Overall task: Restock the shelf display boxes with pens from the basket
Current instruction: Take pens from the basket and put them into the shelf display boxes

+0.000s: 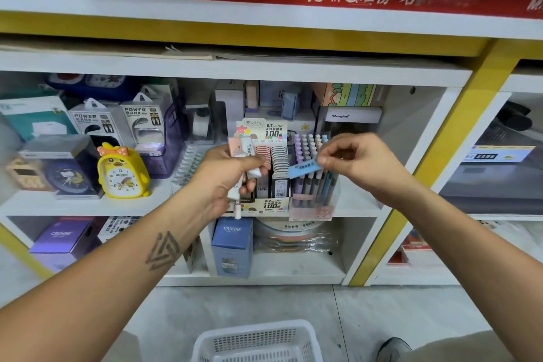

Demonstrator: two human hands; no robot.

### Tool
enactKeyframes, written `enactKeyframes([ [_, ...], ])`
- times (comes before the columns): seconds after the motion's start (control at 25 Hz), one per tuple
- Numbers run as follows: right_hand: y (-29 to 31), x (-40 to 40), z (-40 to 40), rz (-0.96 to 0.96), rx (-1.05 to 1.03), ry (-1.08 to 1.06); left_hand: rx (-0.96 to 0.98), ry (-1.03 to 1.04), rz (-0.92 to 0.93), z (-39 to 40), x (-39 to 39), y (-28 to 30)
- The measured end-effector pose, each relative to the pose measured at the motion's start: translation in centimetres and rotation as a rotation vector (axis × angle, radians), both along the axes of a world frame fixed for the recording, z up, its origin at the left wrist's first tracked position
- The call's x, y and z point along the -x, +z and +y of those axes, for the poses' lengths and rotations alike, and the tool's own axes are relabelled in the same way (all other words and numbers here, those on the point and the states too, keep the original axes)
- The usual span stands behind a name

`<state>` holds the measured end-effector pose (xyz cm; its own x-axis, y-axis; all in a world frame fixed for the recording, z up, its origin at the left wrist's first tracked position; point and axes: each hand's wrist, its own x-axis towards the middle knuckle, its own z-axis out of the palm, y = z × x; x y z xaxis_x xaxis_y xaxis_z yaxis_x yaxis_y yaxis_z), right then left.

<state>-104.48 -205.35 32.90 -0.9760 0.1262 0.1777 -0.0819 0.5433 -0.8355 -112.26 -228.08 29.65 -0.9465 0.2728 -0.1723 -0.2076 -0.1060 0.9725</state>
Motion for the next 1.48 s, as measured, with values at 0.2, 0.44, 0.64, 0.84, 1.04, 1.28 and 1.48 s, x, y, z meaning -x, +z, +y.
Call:
enactKeyframes([
  [0.2,0.7,1.1,-2.3,0.041,-0.105,0.027,0.016,-0.001,-0.04,-1.9,0.2,0.0],
  [0.44,-0.1,4.4,-7.2,0.139,-0.164,0.062,0.019,0.182,-0.01,-9.1,2.7,1.3],
  [0.64,-1.5,8.6,-12.0,0.204,-0.359,0.086,0.085,0.225,-0.089,-13.6,3.6,0.4],
  [0.84,-1.5,12.7,-13.8,0.258,-0.625,0.036,0.073,0.179,-0.142,-14.3,4.1,-0.4],
  [1.04,-2.3,15.9,-15.3,0.152,-0.838,0.131,0.063,0.148,-0.146,-14.1,4.3,-0.1],
  [1.28,-3.4,16.8,-16.0,0.009,-0.912,0.205,0.071,0.143,-0.144,-14.2,4.2,0.1],
  [1.48,-3.6,16.9,-16.4,0.033,-0.903,0.224,0.072,0.135,-0.149,-14.1,4.1,0.1],
])
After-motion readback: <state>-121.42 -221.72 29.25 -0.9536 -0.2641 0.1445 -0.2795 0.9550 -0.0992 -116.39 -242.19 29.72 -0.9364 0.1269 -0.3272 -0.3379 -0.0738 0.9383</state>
